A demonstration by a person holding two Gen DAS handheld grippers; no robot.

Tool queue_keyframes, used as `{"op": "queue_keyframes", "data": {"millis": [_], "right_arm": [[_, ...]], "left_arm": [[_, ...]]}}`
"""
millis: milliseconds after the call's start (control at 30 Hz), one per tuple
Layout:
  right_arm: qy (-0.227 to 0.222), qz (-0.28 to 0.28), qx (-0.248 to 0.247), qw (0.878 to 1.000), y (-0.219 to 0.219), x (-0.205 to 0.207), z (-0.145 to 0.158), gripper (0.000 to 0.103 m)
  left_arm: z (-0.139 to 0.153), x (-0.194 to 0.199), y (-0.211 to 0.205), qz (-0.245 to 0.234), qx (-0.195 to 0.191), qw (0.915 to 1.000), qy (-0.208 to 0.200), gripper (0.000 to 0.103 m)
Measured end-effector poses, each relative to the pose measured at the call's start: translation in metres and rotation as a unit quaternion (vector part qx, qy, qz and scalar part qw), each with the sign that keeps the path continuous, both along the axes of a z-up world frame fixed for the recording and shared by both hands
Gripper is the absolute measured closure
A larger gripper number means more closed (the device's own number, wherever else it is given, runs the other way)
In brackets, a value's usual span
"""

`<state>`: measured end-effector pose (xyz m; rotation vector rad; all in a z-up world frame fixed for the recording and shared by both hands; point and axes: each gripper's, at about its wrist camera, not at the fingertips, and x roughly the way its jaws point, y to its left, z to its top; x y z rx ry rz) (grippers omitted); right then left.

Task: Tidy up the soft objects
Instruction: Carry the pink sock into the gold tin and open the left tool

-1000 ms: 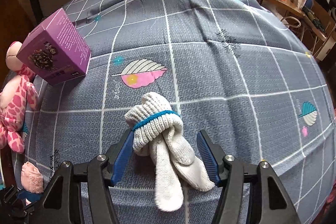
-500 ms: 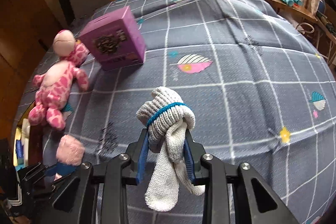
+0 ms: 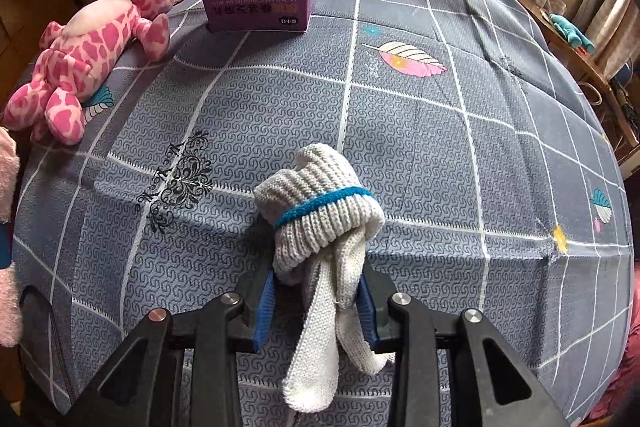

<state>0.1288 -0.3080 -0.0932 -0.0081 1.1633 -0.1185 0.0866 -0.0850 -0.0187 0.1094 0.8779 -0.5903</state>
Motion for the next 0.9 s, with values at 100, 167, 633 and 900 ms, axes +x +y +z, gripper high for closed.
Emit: {"op": "queue_keyframes", "data": {"millis": [100,167,633,900], "right_arm": [[-0.001,-0.003,0.007,1.000,-0.002,0.000,-0.001,0.068],[-0.002,-0.008,0.016,1.000,-0.007,0.000,0.000,0.068],[-0.002,-0.019,0.046,0.999,-0.017,0.000,0.003,0.066],[-0.005,-0.028,0.065,0.997,-0.023,0.002,0.007,0.066]], "left_arm": [[0.004,-0.004,0.009,0.003,-0.006,1.0000,-0.003,0.069],[0.007,-0.006,0.015,0.007,-0.007,0.9999,-0.007,0.069],[0.007,-0.016,0.046,0.036,-0.015,0.9992,-0.006,0.069],[0.007,-0.020,0.056,0.049,-0.011,0.9987,-0.008,0.069]]}}
